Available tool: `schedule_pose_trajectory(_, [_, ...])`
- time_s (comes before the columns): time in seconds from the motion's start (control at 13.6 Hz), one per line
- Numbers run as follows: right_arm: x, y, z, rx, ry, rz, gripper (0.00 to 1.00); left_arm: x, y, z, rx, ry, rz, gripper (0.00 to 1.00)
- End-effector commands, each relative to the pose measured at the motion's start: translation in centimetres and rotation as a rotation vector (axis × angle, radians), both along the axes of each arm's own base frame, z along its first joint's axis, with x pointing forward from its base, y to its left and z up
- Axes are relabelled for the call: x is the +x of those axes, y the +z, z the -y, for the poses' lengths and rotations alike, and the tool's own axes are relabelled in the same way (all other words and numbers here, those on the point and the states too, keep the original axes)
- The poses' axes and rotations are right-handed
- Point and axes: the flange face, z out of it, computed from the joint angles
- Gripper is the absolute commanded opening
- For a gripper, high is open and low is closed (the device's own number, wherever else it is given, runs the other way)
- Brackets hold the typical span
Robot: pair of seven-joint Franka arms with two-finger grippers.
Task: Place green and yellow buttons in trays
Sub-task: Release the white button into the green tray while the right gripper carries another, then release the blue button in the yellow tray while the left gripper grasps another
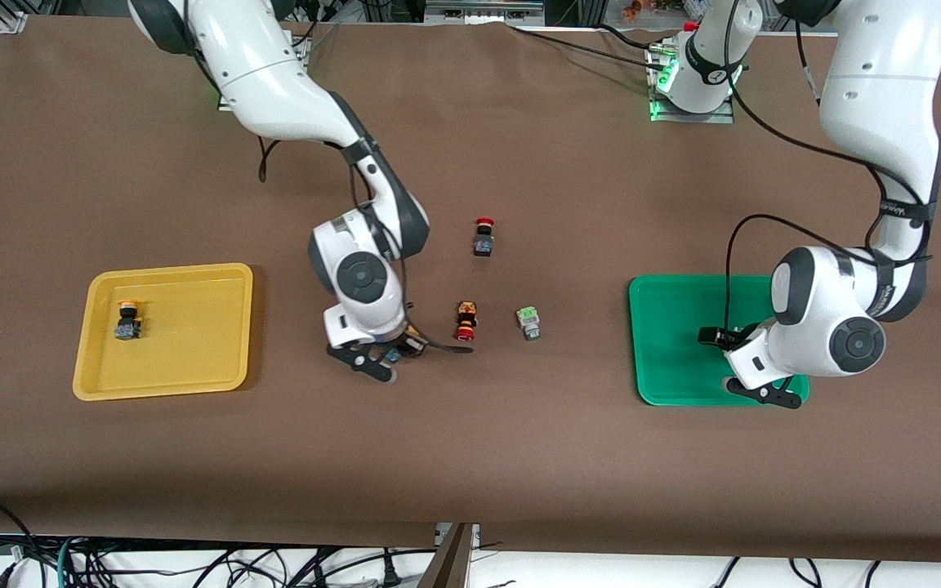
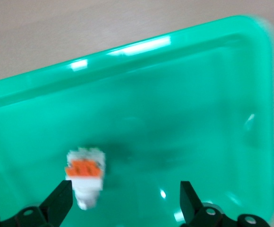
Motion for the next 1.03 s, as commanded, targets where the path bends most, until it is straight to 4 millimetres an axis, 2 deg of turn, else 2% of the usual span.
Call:
schedule_pose_trajectory(0.0, [2.2, 5.0, 8.0, -0.018, 0.13, -0.102, 0.0, -0.2, 2.8, 2.5, -0.093, 0.187, -0.031, 1.0])
schedule_pose_trajectory(0.07, [2.8, 6.1, 11.8, -0.031, 0.178, -0.154, 0.0, -0.3, 2.9, 3.7, -0.101, 0.254, -0.043, 1.0])
schedule_pose_trajectory(0.22, [3.6, 6.7, 19.3, -0.043, 0.268, -0.215, 0.0, -0.9, 3.0, 10.1, -0.091, 0.281, -0.045, 1.0])
schedule_pose_trajectory(0.29, [3.3, 5.9, 22.5, -0.052, 0.308, -0.241, 0.0, -1.2, 2.3, 14.0, -0.08, 0.308, -0.025, 1.0])
schedule_pose_trajectory(0.44, [2.6, 4.9, 27.9, -0.062, 0.388, -0.268, 0.0, -2.1, -1.1, 21.5, -0.066, 0.427, 0.045, 1.0])
schedule_pose_trajectory(0.51, [2.1, 4.3, 30.4, -0.052, 0.417, -0.272, 0.0, -2.6, -2.3, 23.5, -0.064, 0.489, 0.058, 1.0])
schedule_pose_trajectory(0.59, [1.3, 3.2, 33.1, -0.04, 0.43, -0.269, 0.0, -3.0, -2.4, 25.1, -0.062, 0.541, 0.066, 1.0])
schedule_pose_trajectory(0.66, [0.7, 2.5, 35.3, -0.029, 0.453, -0.246, 0.0, -3.5, -2.6, 25.9, -0.057, 0.58, 0.065, 1.0])
schedule_pose_trajectory(0.73, [-0.4, 1.4, 36.5, 0.002, 0.472, -0.224, 0.0, -4.2, -3.0, 27.8, -0.058, 0.601, 0.069, 1.0])
schedule_pose_trajectory(0.95, [-2.3, -0.7, 37.6, 0.031, 0.48, -0.21, 0.0, -6.1, -5.5, 32.1, -0.049, 0.712, 0.087, 1.0])
